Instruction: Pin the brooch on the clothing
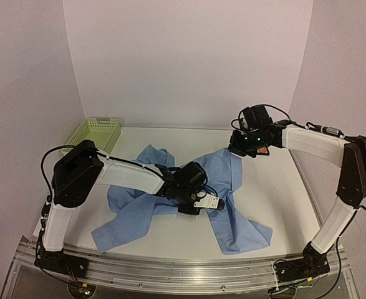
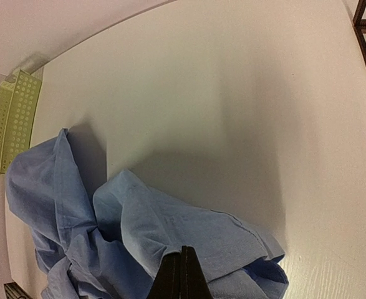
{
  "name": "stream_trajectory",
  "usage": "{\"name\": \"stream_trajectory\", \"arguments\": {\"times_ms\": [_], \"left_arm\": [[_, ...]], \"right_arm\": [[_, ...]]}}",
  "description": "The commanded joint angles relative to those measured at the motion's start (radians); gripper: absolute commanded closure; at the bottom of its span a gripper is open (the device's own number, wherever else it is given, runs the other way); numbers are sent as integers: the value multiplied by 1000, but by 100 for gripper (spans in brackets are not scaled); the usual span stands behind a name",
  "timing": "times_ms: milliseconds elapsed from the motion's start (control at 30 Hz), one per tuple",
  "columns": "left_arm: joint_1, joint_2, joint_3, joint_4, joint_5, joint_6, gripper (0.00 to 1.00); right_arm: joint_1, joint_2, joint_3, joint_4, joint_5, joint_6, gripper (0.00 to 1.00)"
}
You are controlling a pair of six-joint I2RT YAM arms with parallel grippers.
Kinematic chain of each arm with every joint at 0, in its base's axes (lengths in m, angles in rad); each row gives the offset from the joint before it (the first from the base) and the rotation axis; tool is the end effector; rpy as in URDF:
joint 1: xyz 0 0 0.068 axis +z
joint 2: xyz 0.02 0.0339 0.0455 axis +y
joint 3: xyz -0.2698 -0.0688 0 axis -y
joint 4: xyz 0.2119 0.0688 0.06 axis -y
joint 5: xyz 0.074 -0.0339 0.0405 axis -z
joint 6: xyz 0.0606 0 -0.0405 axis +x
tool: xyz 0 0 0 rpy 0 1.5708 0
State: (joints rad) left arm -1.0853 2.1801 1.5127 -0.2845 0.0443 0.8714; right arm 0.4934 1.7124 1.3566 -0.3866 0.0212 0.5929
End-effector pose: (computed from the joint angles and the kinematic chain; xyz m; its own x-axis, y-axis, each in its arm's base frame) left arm 0.2104 -0.4046 0.1411 0.4406 0.8031 -0.4011 0.8674 -0.2658 0.4207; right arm 0.3324 0.1773 0.2720 -0.7507 0.2306 -0.6191 -0.0486 0.9153 0.3998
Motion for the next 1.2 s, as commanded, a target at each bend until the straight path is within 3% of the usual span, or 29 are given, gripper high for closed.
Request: {"name": "stream_trajectory", "arguments": {"times_ms": [0,200,333,433,600,767,967,1167], "left_arm": [[21,-87,20,79,-31,-1,100],[94,-257,263,-145,103,-140,100],[197,-318,551,-296,213,-313,100],[257,-366,697,-315,234,-400,100],[272,-549,656,-203,219,-450,100],[272,-646,731,-194,145,-436,100],[272,-780,631,-220,167,-493,100],[272,-847,602,-295,226,-544,100]], "right_arm": [[-7,-55,36,11,33,-21,100],[-62,-102,178,-5,40,-15,100],[-65,-123,408,-68,111,-58,100],[-65,-130,579,-100,124,-104,100],[-65,-140,850,-95,-36,-166,100],[-65,-138,1048,-52,-174,-120,100],[-65,-274,901,119,-210,-7,100],[-65,-348,859,132,-237,73,100]]}}
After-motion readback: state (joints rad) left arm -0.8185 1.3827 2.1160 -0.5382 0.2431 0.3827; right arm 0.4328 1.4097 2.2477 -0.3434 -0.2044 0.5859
